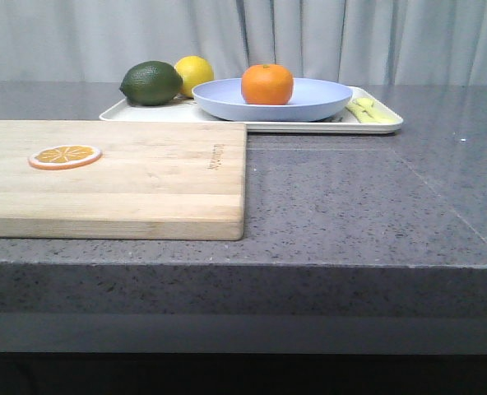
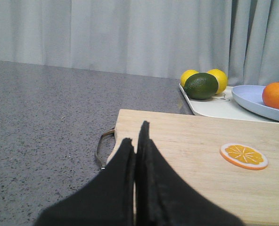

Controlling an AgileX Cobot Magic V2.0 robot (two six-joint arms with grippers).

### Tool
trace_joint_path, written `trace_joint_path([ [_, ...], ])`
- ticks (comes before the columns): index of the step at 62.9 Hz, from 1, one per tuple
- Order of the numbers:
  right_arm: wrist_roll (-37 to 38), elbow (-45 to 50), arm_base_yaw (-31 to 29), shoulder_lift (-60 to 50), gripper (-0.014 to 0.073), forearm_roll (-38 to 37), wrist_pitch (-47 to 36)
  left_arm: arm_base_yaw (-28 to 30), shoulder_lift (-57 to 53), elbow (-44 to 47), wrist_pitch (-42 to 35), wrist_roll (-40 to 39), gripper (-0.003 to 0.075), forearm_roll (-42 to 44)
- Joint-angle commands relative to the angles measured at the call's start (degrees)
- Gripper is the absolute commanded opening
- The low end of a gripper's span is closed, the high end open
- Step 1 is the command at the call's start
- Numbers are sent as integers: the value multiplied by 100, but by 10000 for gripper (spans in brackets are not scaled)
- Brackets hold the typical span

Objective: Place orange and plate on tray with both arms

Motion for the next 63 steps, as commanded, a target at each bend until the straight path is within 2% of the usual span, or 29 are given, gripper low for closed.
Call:
trace_joint_path([
  [1, -13, -119, -37, -104, -68, -85, -596, 6, -120, 153, -463, -1, -20, -60],
  [63, -13, -119, -214, -104, -68, -85, -611, 6, -120, 153, -463, -1, -20, -60],
])
